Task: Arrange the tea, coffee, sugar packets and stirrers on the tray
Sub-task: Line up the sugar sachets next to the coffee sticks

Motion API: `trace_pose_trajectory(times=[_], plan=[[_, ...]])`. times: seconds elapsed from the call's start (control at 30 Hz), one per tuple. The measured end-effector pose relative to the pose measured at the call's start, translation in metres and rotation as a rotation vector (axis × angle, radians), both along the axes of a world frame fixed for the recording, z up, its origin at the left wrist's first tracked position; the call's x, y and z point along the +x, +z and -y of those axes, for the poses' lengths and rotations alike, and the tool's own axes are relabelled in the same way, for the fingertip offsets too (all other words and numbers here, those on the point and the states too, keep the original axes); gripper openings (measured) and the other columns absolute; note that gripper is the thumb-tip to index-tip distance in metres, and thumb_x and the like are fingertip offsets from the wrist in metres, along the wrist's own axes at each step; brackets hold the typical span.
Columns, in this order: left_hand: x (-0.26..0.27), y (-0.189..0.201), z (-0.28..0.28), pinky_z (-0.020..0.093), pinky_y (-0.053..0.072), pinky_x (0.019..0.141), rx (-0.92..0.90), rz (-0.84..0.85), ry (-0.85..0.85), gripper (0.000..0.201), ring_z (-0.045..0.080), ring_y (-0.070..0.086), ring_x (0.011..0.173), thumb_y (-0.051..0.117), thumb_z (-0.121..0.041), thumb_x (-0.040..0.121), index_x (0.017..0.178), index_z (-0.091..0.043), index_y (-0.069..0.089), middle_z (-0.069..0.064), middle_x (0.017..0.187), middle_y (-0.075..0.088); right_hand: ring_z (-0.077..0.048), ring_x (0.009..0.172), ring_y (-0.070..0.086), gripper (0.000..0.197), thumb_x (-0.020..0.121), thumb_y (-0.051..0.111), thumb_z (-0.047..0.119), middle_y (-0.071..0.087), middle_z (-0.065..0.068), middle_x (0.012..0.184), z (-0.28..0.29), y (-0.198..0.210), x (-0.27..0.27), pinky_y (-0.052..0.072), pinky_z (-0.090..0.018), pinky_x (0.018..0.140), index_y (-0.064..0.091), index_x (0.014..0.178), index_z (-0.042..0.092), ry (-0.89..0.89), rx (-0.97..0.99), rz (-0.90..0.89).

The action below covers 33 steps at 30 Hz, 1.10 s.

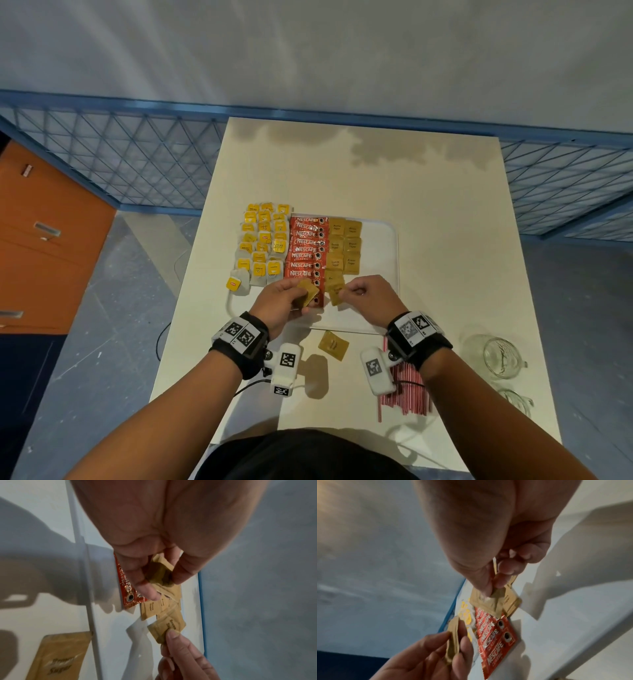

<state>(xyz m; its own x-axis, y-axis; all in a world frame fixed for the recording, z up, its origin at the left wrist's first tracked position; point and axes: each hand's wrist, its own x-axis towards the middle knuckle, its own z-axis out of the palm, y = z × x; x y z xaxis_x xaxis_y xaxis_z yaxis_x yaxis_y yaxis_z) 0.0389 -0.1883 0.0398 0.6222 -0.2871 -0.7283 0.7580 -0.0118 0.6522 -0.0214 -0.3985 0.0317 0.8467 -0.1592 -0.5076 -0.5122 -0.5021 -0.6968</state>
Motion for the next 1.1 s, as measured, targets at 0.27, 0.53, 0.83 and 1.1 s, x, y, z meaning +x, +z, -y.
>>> trace_pose_trajectory(times=[0.27,0.53,0.83,1.1], plan=[[0.002,0.0,-0.002,0.028,0.048,0.068,0.07,-0.002,-0.027,0.028,0.017,0.065,0.08,0.048,-0.004,0.101,0.112,-0.016,0.071,0.002,0.09,0.075,-0.024,0.064,0.065,0.039,0.092,0.06,0.023,0.066,0.0,0.062,0.018,-0.019,0.015,0.05,-0.029,0.058,0.062,0.054,0.019,-0.119,-0.151,-0.101],[0.0,-0.003,-0.003,0.025,0.046,0.062,0.04,0.001,-0.056,0.025,0.015,0.062,0.075,0.051,-0.002,0.1,0.113,-0.012,0.069,0.005,0.094,0.073,-0.025,0.067,0.064,0.03,0.091,0.06,0.024,0.066,-0.005,0.071,0.015,-0.022,0.026,0.052,-0.03,0.06,0.056,0.061,0.018,-0.146,-0.226,-0.134],[0.0,0.0,-0.002,0.027,0.061,0.065,-0.075,-0.045,0.008,0.021,0.023,0.072,0.084,0.054,0.002,0.098,0.114,-0.003,0.067,0.014,0.101,0.073,-0.02,0.083,0.065,0.016,0.091,0.062,0.037,0.065,0.008,0.085,0.007,-0.017,0.02,0.057,-0.039,0.078,0.056,0.08,0.027,-0.189,-0.221,-0.062],[-0.003,0.003,-0.002,0.031,0.057,0.068,-0.039,0.021,-0.016,0.012,0.024,0.073,0.077,0.064,-0.003,0.094,0.105,-0.004,0.068,0.018,0.093,0.074,-0.006,0.064,0.058,0.03,0.096,0.062,0.049,0.069,0.008,0.076,-0.025,0.015,-0.002,0.047,-0.026,0.059,0.073,0.084,0.023,-0.013,0.21,0.053]])
